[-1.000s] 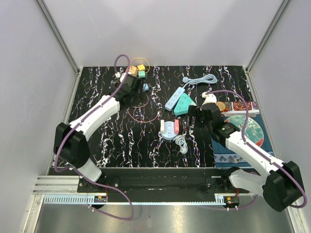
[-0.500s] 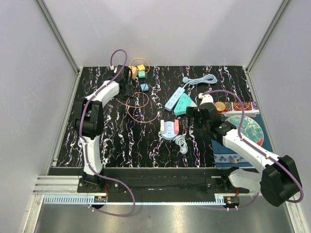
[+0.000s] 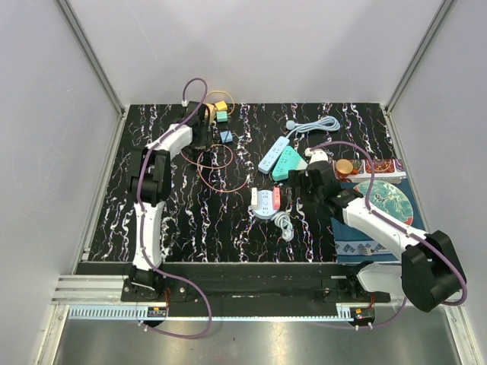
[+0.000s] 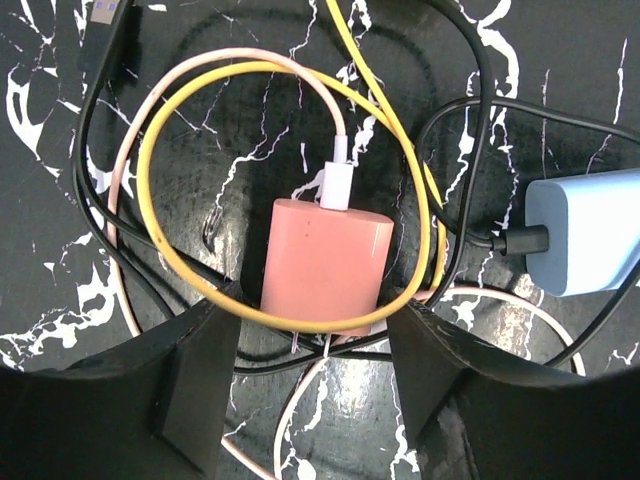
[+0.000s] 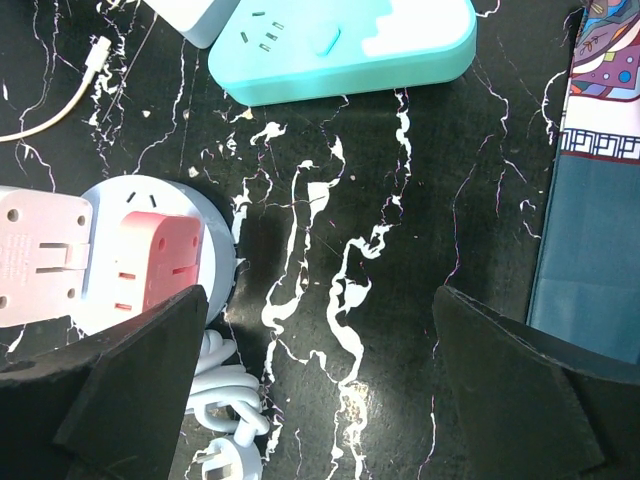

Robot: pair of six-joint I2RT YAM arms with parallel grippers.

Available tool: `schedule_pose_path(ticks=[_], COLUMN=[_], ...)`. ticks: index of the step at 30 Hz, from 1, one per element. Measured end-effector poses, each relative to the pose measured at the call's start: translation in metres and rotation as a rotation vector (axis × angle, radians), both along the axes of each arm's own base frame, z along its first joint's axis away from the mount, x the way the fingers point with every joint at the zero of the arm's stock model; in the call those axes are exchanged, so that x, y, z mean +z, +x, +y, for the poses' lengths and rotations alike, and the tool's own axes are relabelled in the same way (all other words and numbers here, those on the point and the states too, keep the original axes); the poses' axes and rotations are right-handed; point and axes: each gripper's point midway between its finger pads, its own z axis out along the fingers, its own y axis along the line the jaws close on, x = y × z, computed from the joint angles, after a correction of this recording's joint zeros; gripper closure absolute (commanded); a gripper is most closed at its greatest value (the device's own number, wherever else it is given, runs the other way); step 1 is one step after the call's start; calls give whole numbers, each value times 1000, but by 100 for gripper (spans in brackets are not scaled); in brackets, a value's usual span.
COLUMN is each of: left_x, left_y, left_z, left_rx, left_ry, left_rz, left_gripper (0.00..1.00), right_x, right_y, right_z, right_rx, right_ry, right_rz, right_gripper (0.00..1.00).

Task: Insert the plug
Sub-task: Insert the plug into the socket, then pick up the plug from the center of the board.

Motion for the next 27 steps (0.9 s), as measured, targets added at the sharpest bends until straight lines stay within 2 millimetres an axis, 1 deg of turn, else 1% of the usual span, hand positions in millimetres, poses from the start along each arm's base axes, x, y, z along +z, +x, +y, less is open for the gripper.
schedule_pose_path(ticks=[4, 6, 7, 9, 10, 13, 17, 19, 21, 22, 24, 27], left_x=[-5, -7, -8, -9, -9, -9, -7, -1, 17, 33, 75, 165], left_y=[6, 10, 12, 14, 15, 15, 14, 9, 3, 1, -2, -13], left_z=[0, -1, -1, -1, 0, 3, 8, 13, 21, 27, 38, 59], left_rx=[-16, -22, -26, -34, -40, -50, -59, -55, -43, -31, 3, 76], left_ry=[8, 7, 6, 2, 3, 10, 29, 53, 90, 111, 147, 178], left_rz=[-5, -8, -9, -10, -10, -8, -8, -2, -9, -26, -86, -230], left_gripper=[43, 49, 57, 69, 83, 100, 100, 100, 100, 100, 100, 100], right_x=[-4, -6, -6, -8, -8, -10, -10, -9, -7, -5, 1, 15], right_y=[0, 0, 0, 0, 0, 0, 0, 1, 1, 1, 0, -3], right_z=[0, 0, 0, 1, 1, 1, 1, 2, 3, 3, 5, 7], right_rx=[3, 5, 5, 9, 10, 12, 16, 16, 21, 23, 29, 38], right_ry=[-9, -12, -13, -14, -15, -18, -19, -18, -12, -7, 6, 37], right_rz=[9, 13, 15, 20, 21, 25, 24, 23, 21, 16, 5, -19], right_gripper=[0, 0, 0, 0, 0, 0, 1, 1, 1, 1, 1, 1])
